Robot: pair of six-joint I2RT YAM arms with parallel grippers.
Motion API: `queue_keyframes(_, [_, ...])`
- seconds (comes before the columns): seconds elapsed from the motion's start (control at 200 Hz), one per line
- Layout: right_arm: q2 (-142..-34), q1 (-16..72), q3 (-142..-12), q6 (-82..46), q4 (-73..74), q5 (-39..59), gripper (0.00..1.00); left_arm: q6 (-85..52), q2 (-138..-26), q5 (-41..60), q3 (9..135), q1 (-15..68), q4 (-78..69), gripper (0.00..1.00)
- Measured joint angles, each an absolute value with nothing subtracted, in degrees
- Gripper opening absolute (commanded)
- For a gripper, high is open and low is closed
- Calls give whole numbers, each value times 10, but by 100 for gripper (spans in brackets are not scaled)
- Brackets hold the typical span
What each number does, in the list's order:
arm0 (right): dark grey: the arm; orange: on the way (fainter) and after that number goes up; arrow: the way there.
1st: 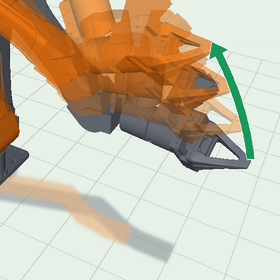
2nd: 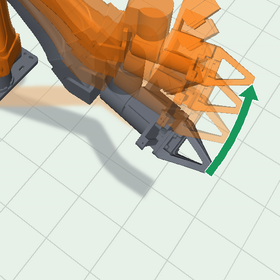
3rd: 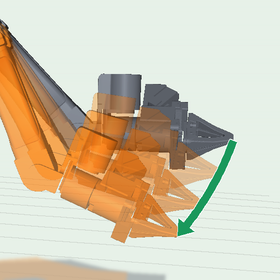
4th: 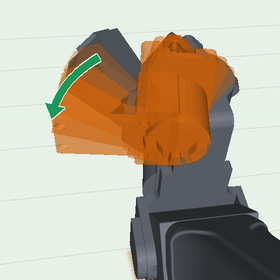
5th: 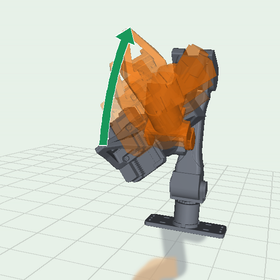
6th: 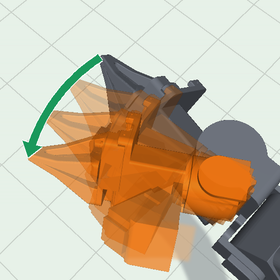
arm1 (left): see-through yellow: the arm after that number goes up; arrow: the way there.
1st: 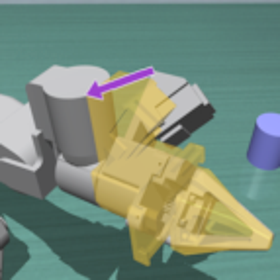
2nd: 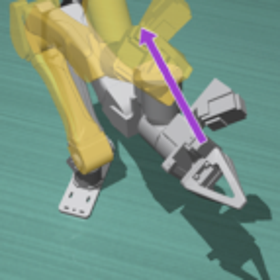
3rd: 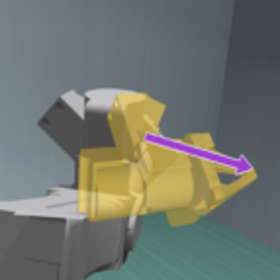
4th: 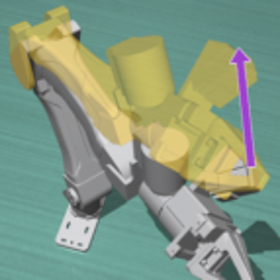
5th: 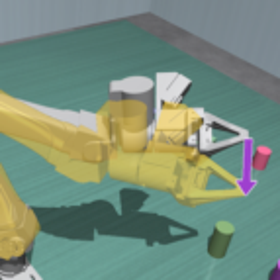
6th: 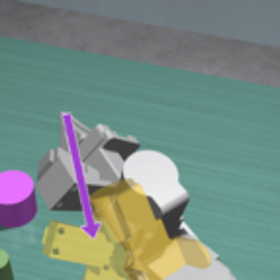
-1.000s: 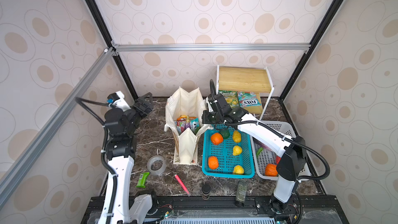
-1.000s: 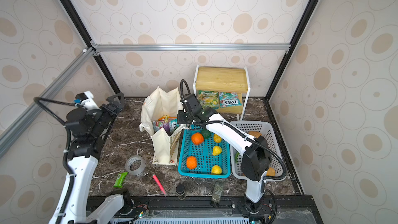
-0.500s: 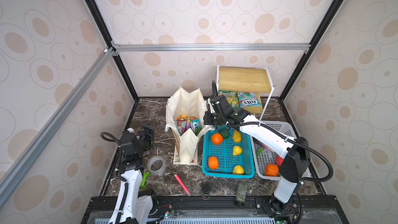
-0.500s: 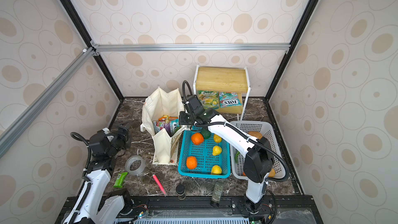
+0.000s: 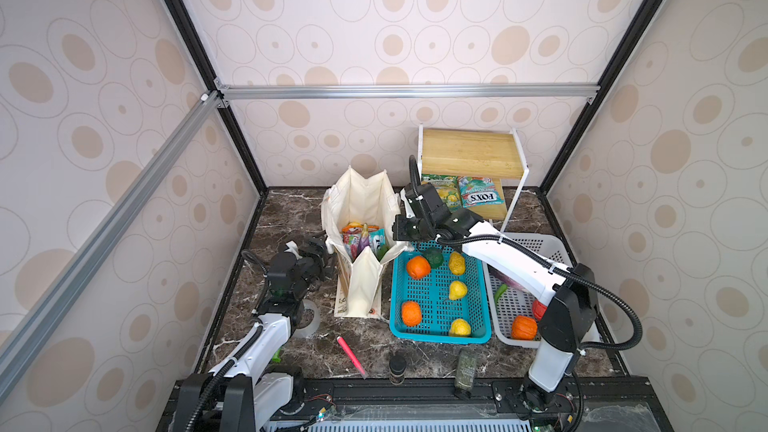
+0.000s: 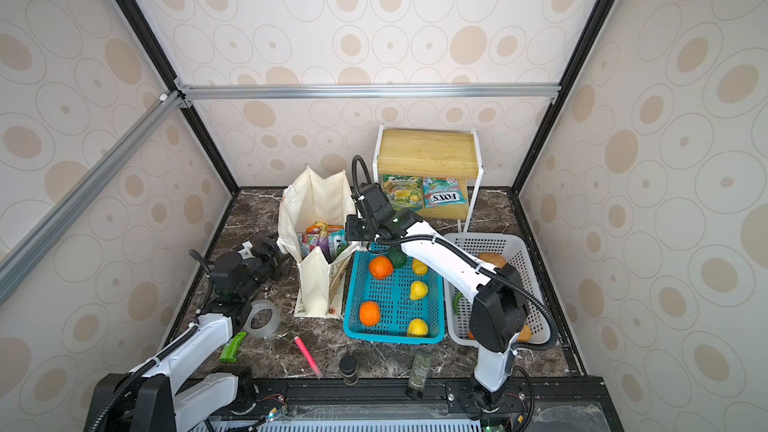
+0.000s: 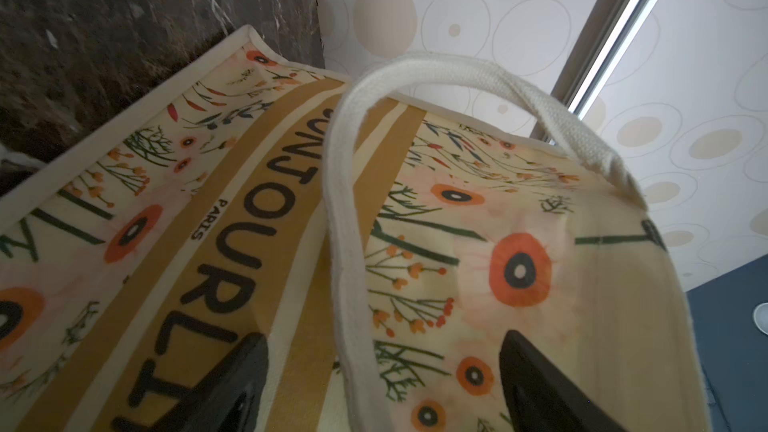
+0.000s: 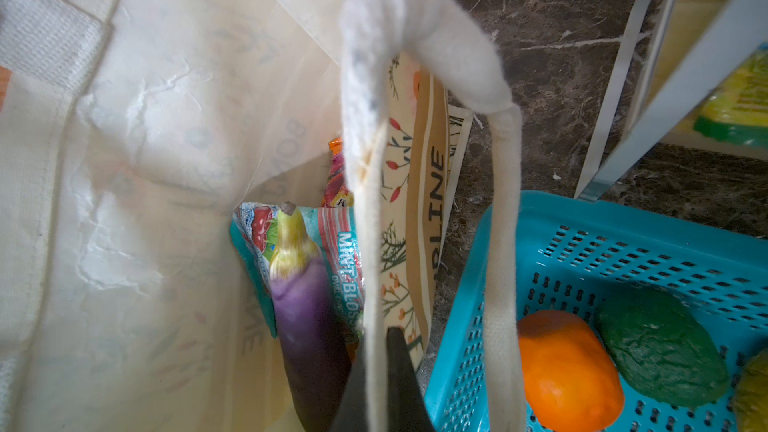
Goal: Place the food into the grocery bag and tie it
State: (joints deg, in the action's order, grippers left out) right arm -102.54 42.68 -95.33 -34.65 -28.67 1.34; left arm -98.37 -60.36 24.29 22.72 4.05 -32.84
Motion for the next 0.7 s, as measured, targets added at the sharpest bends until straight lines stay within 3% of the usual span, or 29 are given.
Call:
queue_keyframes(0.105, [-1025, 427, -953, -346, -286, 13, 3, -989, -590, 212, 227, 44, -347, 0])
queue_keyframes(0.23, [-1025, 427, -953, -346, -285, 15, 9, -933, -564, 181, 255, 22, -309, 0])
queue_keyframes(0.28, [-1025, 427, -953, -345, -284, 15, 22, -892, -549, 162, 285, 11, -272, 0])
queue_keyframes(0.35, [-1025, 427, -953, -346, -281, 15, 46, -826, -521, 125, 334, 1, -211, 0])
queue_keyframes(0.405, [-1024, 427, -953, -341, -279, 16, 56, -774, -495, 95, 370, -6, -171, 0])
queue_keyframes(0.7, [-946, 424, -907, -344, -255, 3, 85, -622, -430, 14, 405, -43, -49, 0])
